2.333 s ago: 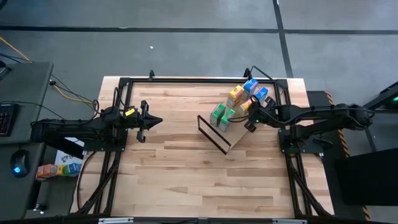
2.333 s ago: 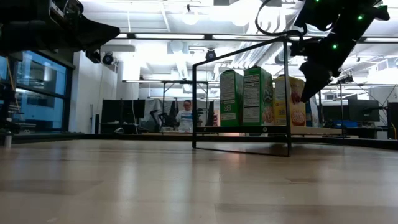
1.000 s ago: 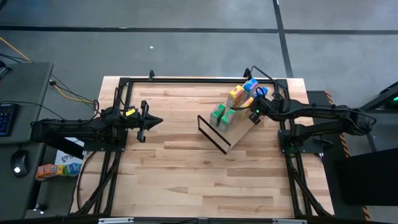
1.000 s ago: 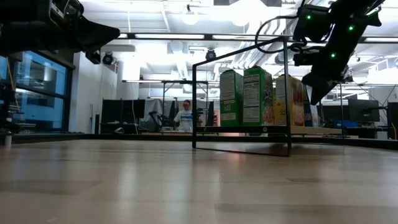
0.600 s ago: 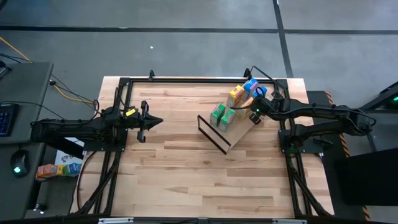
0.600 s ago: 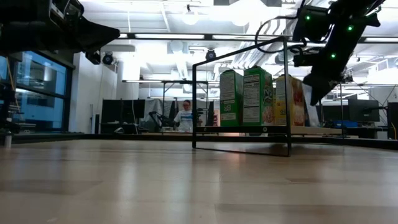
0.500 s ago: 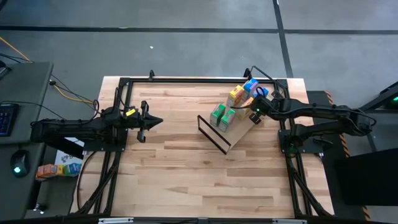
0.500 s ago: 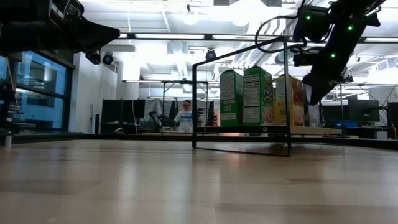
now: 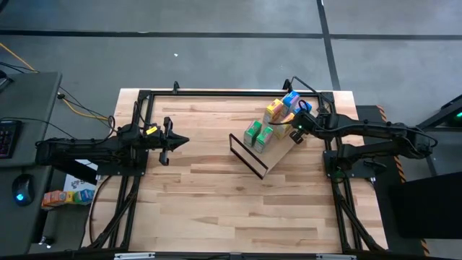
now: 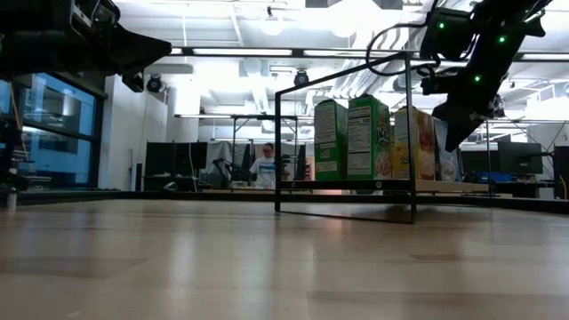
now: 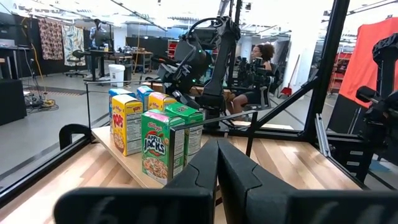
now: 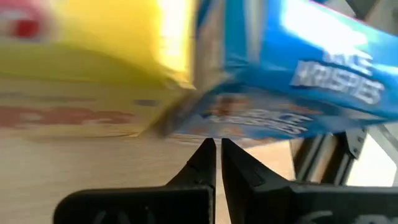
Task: Stack cereal on shelf
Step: Adjust the stock cereal boxes on the shelf, then return to Home Position
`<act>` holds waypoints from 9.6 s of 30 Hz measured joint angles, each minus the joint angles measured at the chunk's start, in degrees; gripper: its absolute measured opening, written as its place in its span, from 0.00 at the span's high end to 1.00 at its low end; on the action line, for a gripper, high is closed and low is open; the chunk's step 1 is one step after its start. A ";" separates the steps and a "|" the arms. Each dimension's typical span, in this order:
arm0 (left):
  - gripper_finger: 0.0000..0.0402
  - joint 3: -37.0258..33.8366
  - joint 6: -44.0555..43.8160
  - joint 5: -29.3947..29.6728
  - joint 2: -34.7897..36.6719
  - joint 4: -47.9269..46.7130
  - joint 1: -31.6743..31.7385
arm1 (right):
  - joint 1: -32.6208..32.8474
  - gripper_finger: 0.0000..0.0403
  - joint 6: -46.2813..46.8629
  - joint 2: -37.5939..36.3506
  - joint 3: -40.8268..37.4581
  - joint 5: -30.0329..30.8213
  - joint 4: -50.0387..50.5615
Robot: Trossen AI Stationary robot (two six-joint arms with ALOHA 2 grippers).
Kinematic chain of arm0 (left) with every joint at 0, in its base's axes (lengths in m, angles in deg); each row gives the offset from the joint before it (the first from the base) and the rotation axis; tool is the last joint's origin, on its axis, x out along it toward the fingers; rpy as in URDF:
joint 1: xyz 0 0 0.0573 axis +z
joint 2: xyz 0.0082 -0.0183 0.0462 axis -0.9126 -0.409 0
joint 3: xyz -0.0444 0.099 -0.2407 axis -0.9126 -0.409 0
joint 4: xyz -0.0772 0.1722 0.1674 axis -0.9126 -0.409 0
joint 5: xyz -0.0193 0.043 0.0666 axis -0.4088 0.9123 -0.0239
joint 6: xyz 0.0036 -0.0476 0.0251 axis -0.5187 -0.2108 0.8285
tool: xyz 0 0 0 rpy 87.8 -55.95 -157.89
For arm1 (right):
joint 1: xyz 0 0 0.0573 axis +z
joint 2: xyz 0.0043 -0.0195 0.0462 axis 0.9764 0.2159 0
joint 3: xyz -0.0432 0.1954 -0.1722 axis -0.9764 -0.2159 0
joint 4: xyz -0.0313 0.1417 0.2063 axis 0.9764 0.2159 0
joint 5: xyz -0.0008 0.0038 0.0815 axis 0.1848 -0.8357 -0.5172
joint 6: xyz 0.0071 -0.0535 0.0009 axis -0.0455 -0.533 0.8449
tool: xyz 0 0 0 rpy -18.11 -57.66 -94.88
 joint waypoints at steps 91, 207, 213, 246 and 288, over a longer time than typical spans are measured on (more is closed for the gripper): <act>1.00 0.02 -1.06 -0.02 0.02 -1.25 0.00 | 29.13 1.00 10.15 -5.68 -5.87 -22.05 -11.30; 1.00 -4.44 -1.99 -0.42 12.72 -24.81 -9.38 | 20.27 1.00 -8.62 -44.56 -37.48 -27.11 -47.86; 1.00 -4.44 -1.97 -0.42 12.74 -24.79 -9.38 | 20.27 1.00 -8.61 -44.55 -37.48 -27.11 -47.86; 1.00 -4.42 -1.99 2.36 25.46 -23.78 -8.39 | 20.29 1.00 -8.62 -44.52 -37.46 -27.31 -47.84; 1.00 -4.42 -1.99 2.36 25.35 -23.82 -8.37 | 20.30 1.00 -8.62 -44.52 -37.46 -27.32 -47.84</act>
